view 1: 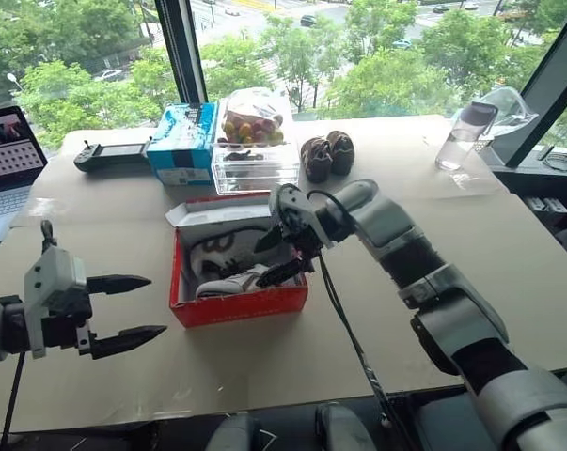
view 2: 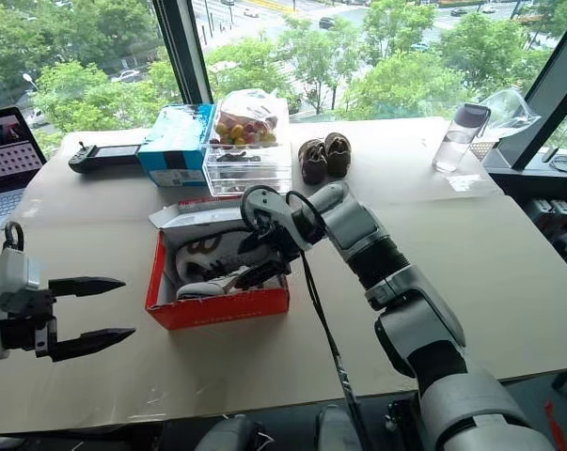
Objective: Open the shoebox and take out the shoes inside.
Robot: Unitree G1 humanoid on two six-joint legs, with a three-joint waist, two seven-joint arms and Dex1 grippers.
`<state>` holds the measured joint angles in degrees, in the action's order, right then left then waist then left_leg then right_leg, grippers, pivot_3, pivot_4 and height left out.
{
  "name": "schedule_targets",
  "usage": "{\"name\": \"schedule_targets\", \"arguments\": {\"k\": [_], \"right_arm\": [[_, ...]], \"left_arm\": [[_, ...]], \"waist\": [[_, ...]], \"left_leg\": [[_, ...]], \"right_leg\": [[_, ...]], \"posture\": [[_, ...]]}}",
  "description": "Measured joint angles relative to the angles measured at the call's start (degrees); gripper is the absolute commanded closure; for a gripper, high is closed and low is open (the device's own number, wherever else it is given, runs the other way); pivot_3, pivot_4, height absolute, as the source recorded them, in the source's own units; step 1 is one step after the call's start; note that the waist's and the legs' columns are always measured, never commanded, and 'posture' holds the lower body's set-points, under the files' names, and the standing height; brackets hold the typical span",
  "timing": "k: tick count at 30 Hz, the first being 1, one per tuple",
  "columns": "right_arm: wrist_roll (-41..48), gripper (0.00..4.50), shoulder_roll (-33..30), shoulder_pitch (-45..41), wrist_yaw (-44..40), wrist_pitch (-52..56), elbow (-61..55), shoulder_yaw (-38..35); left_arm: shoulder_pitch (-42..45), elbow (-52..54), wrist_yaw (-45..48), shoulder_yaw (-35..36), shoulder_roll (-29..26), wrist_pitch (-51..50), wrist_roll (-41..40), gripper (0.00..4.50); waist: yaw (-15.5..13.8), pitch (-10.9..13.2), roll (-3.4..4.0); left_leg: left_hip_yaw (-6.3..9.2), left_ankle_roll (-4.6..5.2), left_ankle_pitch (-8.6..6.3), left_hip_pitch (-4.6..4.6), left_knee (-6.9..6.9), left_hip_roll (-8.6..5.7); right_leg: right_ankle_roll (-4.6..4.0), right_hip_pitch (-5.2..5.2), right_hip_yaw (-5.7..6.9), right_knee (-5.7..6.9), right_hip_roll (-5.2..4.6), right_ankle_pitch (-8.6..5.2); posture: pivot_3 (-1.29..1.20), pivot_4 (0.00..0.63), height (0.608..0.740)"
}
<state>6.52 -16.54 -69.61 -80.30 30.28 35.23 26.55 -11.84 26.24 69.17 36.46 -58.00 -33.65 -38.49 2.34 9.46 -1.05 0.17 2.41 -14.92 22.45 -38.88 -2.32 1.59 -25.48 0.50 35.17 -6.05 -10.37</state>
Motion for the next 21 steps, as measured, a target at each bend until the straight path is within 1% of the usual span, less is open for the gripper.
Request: {"name": "schedule_targets", "arguments": {"k": [2, 3, 9, 12, 20, 21], "right_arm": [[-1.5, 0.04, 0.1, -3.4, -0.9, 2.1, 3.0, 0.6], [-2.8, 0.04, 0.1, -5.3, -2.5, 2.8, 5.2, 2.0], [-6.3, 0.04, 0.7, -7.6, -8.6, 3.1, 13.1, 7.2], [-5.6, 0.04, 1.7, -10.1, -9.1, 3.4, 16.1, 10.3], [-6.2, 0.04, 6.6, -11.2, -9.3, 1.6, 22.9, 12.7], [-6.1, 0.27, 7.0, -11.5, -9.4, 1.4, 23.2, 13.2]], "left_arm": [[0.3, 0.0, -0.3, 0.7, 0.0, -0.1, -0.3, 0.00], [0.5, 0.0, -0.6, 0.9, 0.0, -0.1, -0.9, 0.00], [0.8, 0.4, -1.6, 1.0, 0.4, -0.1, -1.9, 0.00], [0.4, 1.1, -2.3, 1.2, 1.2, -0.1, -2.0, 0.00], [-0.2, 2.4, -3.9, 1.2, 2.2, 0.0, -1.9, 0.00], [-0.3, 2.5, -4.1, 1.2, 2.3, 0.1, -1.9, 0.00]], "waist": [[0.1, 0.0, 0.00], [0.1, 0.0, 0.00], [0.2, 0.0, 0.00], [0.2, 0.0, 0.00], [0.2, 0.0, 0.00], [0.3, 0.0, 0.00]], "left_leg": [[-0.01, -0.02, 0.00, 0.00, 0.03, 0.01], [-0.01, -0.04, -0.01, 0.00, 0.03, 0.01], [-0.03, -0.05, -0.02, 0.07, 0.03, 0.01], [-0.02, -0.07, -0.02, 0.09, 0.03, 0.01], [-0.02, -0.12, 0.01, 0.12, 0.03, 0.00], [-0.02, -0.13, 0.01, 0.12, 0.03, 0.01]], "right_leg": [[-0.01, -0.05, 0.00, 0.02, 0.01, 0.00], [-0.02, -0.07, 0.00, 0.03, 0.02, 0.00], [-0.03, -0.16, 0.00, 0.06, 0.03, 0.00], [-0.04, -0.22, 0.00, 0.11, 0.03, 0.00], [-0.05, -0.31, 0.00, 0.18, 0.03, 0.00], [-0.06, -0.33, 0.00, 0.20, 0.03, 0.00]], "posture": [[0.00, 0.150, 0.740], [0.00, 0.150, 0.740], [0.00, 0.150, 0.740], [0.00, 0.150, 0.740], [0.00, 0.150, 0.740], [0.00, 0.150, 0.740]]}}
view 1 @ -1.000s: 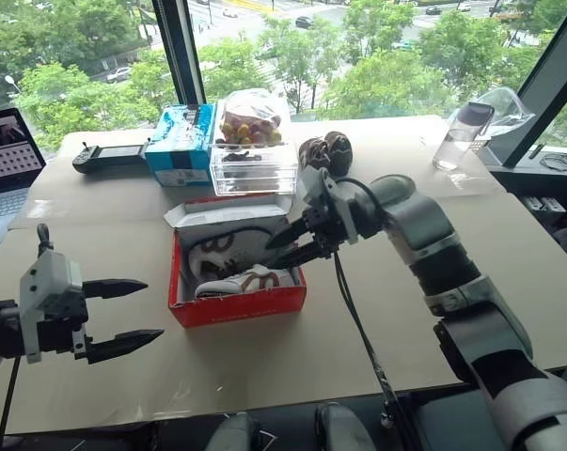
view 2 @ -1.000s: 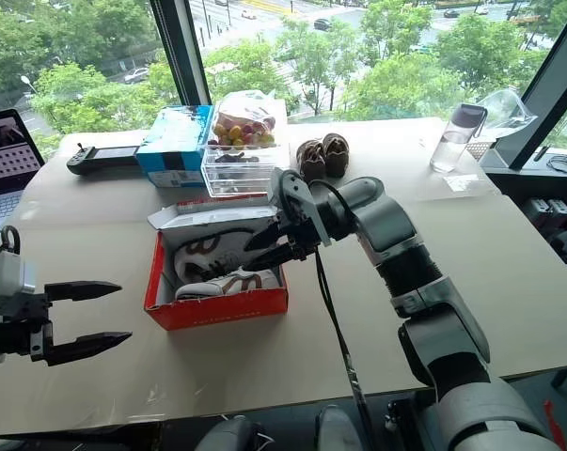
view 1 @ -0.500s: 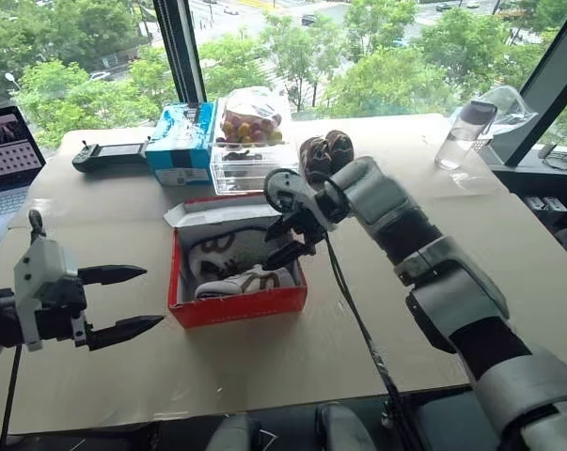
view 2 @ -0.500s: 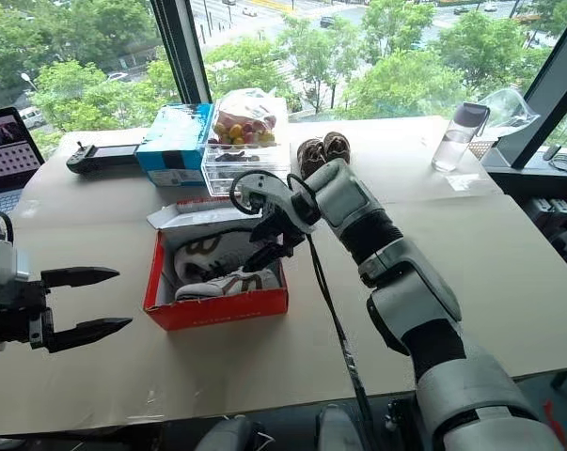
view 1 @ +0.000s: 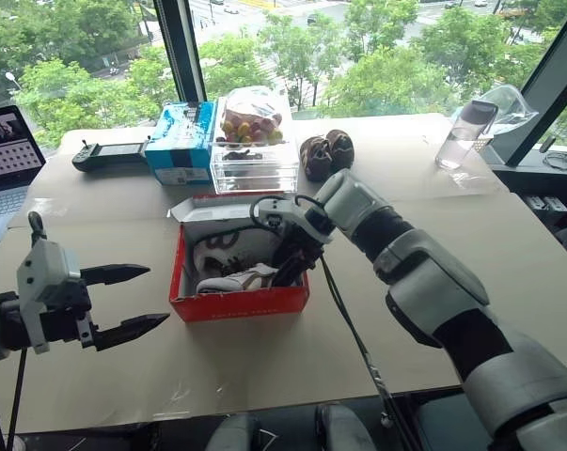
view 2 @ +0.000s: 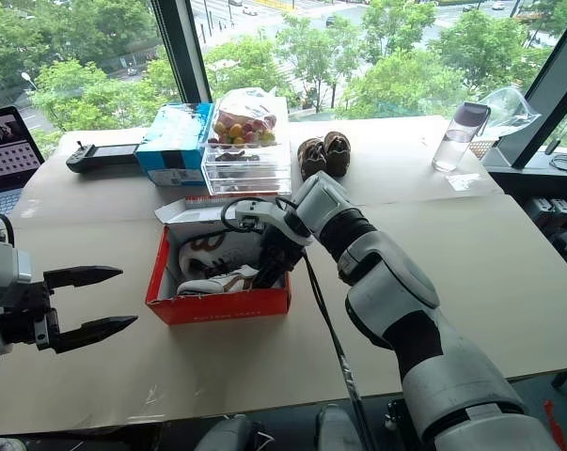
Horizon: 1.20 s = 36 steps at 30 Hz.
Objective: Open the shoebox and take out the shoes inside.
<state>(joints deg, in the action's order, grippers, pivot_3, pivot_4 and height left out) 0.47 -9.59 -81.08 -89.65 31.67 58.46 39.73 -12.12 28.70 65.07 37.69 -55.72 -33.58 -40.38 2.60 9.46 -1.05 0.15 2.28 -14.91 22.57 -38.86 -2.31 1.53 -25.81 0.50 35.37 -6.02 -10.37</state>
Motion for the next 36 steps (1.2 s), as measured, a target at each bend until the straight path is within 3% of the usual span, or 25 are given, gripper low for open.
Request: {"name": "schedule_targets", "arguments": {"k": [2, 11, 15, 24, 31, 36], "right_arm": [[0.3, 0.68, 0.8, -0.4, -0.1, -0.1, 0.9, 0.2], [2.0, 3.62, 2.4, -1.8, -0.2, -1.3, 1.9, -0.3], [2.7, 4.40, 2.3, -2.3, -0.2, -1.3, 3.0, -1.9], [5.5, 4.44, 1.9, -5.5, -0.2, 1.5, 4.1, -7.1], [12.2, 4.44, 0.2, -10.7, -0.2, 10.7, 5.8, -14.3], [13.2, 4.44, -8.0, -14.5, 1.4, 12.3, 7.0, -23.9]], "left_arm": [[-0.3, 0.2, -0.4, 0.0, 0.1, 0.2, 0.0, 0.00], [-2.0, 0.8, -1.1, 0.1, 1.0, 0.9, 0.1, 0.00], [-1.7, 0.7, -1.5, -0.2, 1.0, 1.2, 0.8, 0.00], [0.8, -0.5, -1.5, -2.4, 1.0, 2.0, 1.4, 0.00], [3.7, -1.3, -1.6, -5.3, 0.9, 2.4, 2.0, 0.00], [4.9, -2.5, -1.4, -5.9, 0.9, 2.4, 2.0, 0.00]], "waist": [[0.1, 0.0, 0.00], [1.2, 0.0, -0.01], [1.2, 0.0, -0.01], [1.2, 0.0, -0.01], [1.0, 0.0, 0.00], [0.0, 0.0, 0.00]], "left_leg": [[0.00, -0.02, 0.01, 0.00, 0.00, 0.00], [-0.12, -0.12, 0.05, -0.28, -0.02, 0.12], [-0.12, -0.15, 0.07, -0.26, -0.02, 0.14], [-0.06, -0.20, 0.05, 0.34, 0.00, 0.16], [-0.02, -0.17, 0.03, 0.38, -0.01, 0.15], [-0.01, -0.15, 0.03, 0.49, -0.03, 0.12]], "right_leg": [[-0.02, -0.04, 0.00, 0.05, 0.00, 0.00], [-0.29, -0.02, 0.03, 0.50, 0.05, -0.04], [-0.32, -0.05, 0.02, 0.50, 0.10, -0.03], [-0.33, -0.55, 0.09, 0.49, 0.09, -0.02], [-0.33, -0.54, 0.14, 0.43, 0.04, -0.02], [-0.33, -0.56, 0.21, 0.42, 0.04, -0.02]], "posture": [[0.00, 0.150, 0.740], [0.00, 0.150, 0.740], [0.00, 0.150, 0.740], [0.00, 0.150, 0.740], [0.00, 0.150, 0.740], [0.00, 0.150, 0.740]]}}
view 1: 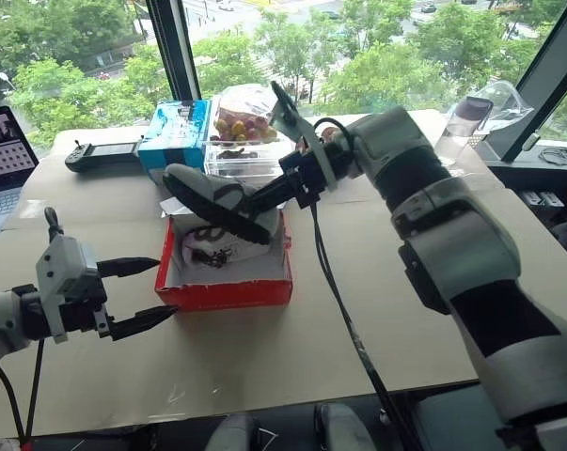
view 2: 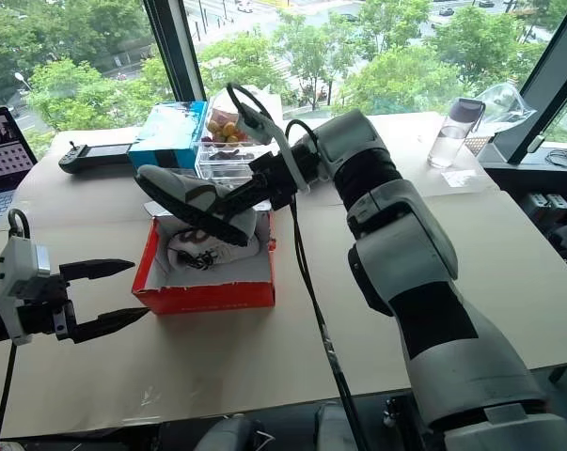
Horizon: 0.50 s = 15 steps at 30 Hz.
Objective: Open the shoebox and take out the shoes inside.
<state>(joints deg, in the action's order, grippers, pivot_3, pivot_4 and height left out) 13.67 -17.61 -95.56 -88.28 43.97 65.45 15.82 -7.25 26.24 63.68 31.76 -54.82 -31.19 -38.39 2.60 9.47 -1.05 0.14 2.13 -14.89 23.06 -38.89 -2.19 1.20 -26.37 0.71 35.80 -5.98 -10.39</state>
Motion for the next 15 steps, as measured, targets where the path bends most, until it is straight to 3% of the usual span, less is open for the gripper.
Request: {"name": "schedule_targets", "arguments": {"k": [3, 5, 11, 15], "right_arm": [[-0.6, 4.44, -7.5, -2.5, 5.8, -1.1, -0.3, -5.2], [-3.2, 4.44, -10.1, -1.3, 8.9, -4.2, -2.5, -5.0], [-15.9, 4.44, -21.3, 15.7, 19.8, -15.0, -8.8, 0.7], [-21.5, 4.44, -22.8, 22.9, 25.8, -16.3, -8.8, 2.7]], "left_arm": [[0.2, -0.9, 0.1, -0.1, 0.0, 0.0, 0.0, 0.00], [0.5, -1.0, 0.1, -0.2, 0.0, 0.0, 0.0, 0.00], [-1.9, -1.2, 0.7, -0.5, 0.0, 0.3, 0.9, 0.00], [-0.7, -2.4, 1.1, -1.9, -0.1, 1.4, 2.4, 0.00]], "waist": [[-0.5, 0.0, -0.01], [-0.2, 0.0, -0.02], [-0.4, 0.0, 0.00], [0.3, 0.1, 0.15]], "left_leg": [[-0.02, 0.03, -0.03, 0.00, 0.01, 0.01], [-0.08, 0.05, -0.03, -0.03, 0.01, 0.00], [-0.21, 0.08, -0.02, -0.01, -0.04, -0.02], [-0.45, 0.09, -0.01, -0.09, -0.04, 0.04]], "right_leg": [[0.00, 0.02, 0.03, -0.06, -0.02, 0.00], [0.00, 0.06, 0.01, -0.06, -0.03, 0.00], [0.01, 0.06, -0.04, -0.04, -0.07, 0.00], [0.01, 0.01, -0.30, -0.03, 0.02, 0.00]], "posture": [[0.00, 0.150, 0.740], [0.00, 0.150, 0.740], [0.00, 0.150, 0.740], [0.00, 0.150, 0.740]]}}
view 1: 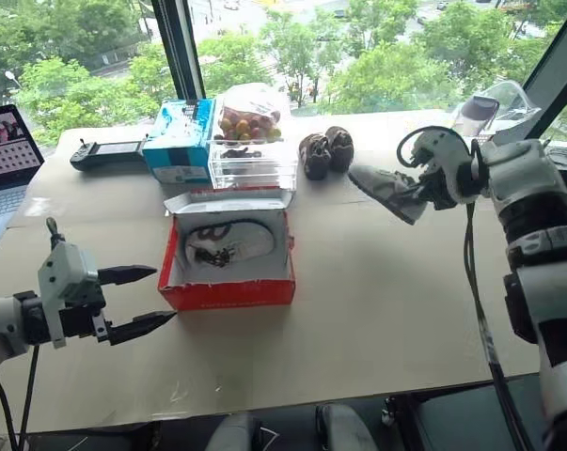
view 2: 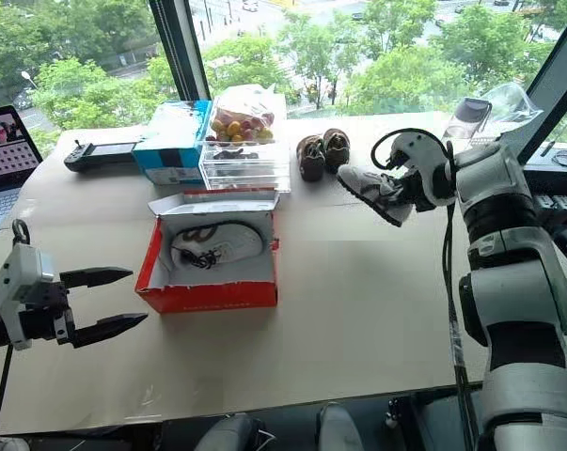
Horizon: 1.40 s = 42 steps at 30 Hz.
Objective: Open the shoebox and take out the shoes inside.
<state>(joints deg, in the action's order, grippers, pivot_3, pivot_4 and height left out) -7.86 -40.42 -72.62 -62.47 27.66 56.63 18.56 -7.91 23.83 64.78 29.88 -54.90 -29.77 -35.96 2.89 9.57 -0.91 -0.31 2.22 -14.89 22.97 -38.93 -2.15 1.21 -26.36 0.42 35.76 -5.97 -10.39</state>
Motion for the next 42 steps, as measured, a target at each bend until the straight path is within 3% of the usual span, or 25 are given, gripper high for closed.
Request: {"name": "schedule_targets", "arguments": {"k": [2, 5, 11, 13, 20, 23, 28, 34, 42], "right_arm": [[-2.1, 3.49, 0.0, 1.1, 3.0, -1.6, -0.2, 0.6], [-4.1, 2.59, -0.1, 2.2, 5.5, -1.9, -1.6, 0.8], [-2.6, 0.48, 0.0, 5.7, -1.8, 2.6, -10.2, 0.7], [-2.0, 0.10, -0.3, 5.3, -4.6, 3.0, -12.8, 0.7], [0.3, 0.10, -1.5, -0.5, -12.8, 1.3, -23.9, -0.3], [5.0, 0.10, 7.3, -0.5, -13.1, -3.9, -33.3, -1.6], [8.0, 0.10, 18.5, 1.7, -10.2, -10.5, -37.6, -0.5], [6.1, 0.10, 30.4, 2.2, -4.3, -23.3, -30.2, 3.9], [-2.4, 0.10, 36.7, -0.1, 3.2, -39.1, -10.4, 8.7]], "left_arm": [[0.7, -0.1, 0.1, -0.8, -0.2, 1.0, 0.4, 0.00], [1.1, -0.3, 0.2, -1.5, -0.2, 1.1, 0.8, 0.00], [1.2, -0.9, 0.1, -1.7, -0.2, 1.1, 1.1, 0.00], [1.3, -1.0, 0.1, -1.7, -0.2, 1.1, 1.2, 0.00], [1.0, -1.2, -0.3, -0.9, -0.2, 1.1, 1.3, 0.00], [0.4, -1.4, -1.6, 2.6, -0.1, 1.0, 1.3, 0.00], [-1.2, -2.9, -2.2, 9.7, 0.4, 1.0, 1.1, 0.00], [-2.6, -4.2, -4.1, 16.0, 1.3, 0.9, 0.6, 0.00], [-5.9, -1.8, -6.0, 17.3, 3.0, 0.8, 0.3, 0.00]], "waist": [[0.5, 0.0, 0.01], [0.8, 0.0, 0.01], [0.5, 0.0, 0.01], [0.4, 0.0, 0.01], [-0.1, 0.0, 0.02], [0.5, 0.0, 0.01], [-0.4, 0.0, -0.04], [-0.6, -0.1, -0.13], [0.0, -0.1, -0.19]], "left_leg": [[-0.06, 0.01, 0.00, -0.10, 0.01, 0.05], [-0.07, 0.04, -0.02, -0.14, 0.00, 0.10], [-0.07, 0.10, -0.06, -0.10, -0.06, 0.15], [-0.06, 0.10, -0.06, -0.11, -0.06, 0.16], [-0.06, 0.09, -0.06, -0.13, -0.05, 0.21], [-0.09, 0.05, -0.07, -0.24, -0.05, 0.33], [-0.01, 0.03, -0.05, -0.15, -0.07, 0.29], [0.20, -0.12, 0.01, -0.12, -0.07, 0.19], [0.26, -0.43, 0.17, -0.18, 0.00, 0.18]], "right_leg": [[0.00, 0.04, -0.08, 0.03, 0.05, 0.00], [0.00, 0.09, -0.08, 0.01, 0.15, 0.00], [0.03, 0.12, -0.08, 0.01, 0.21, 0.01], [0.03, 0.12, -0.08, 0.00, 0.23, 0.01], [0.02, 0.11, -0.09, -0.01, 0.30, 0.01], [0.01, 0.12, -0.24, 0.05, 0.46, 0.02], [0.00, 0.12, -0.13, 0.10, 0.36, 0.04], [0.00, 0.13, 0.05, 0.09, 0.28, 0.05], [-0.05, 0.10, 0.05, 0.10, 0.33, 0.05]], "posture": [[0.00, 0.150, 0.740], [0.00, 0.150, 0.740], [0.00, 0.150, 0.740], [0.00, 0.150, 0.740], [0.00, 0.150, 0.740], [0.00, 0.150, 0.740], [0.00, 0.150, 0.740], [0.00, 0.150, 0.740], [0.00, 0.150, 0.740]]}}
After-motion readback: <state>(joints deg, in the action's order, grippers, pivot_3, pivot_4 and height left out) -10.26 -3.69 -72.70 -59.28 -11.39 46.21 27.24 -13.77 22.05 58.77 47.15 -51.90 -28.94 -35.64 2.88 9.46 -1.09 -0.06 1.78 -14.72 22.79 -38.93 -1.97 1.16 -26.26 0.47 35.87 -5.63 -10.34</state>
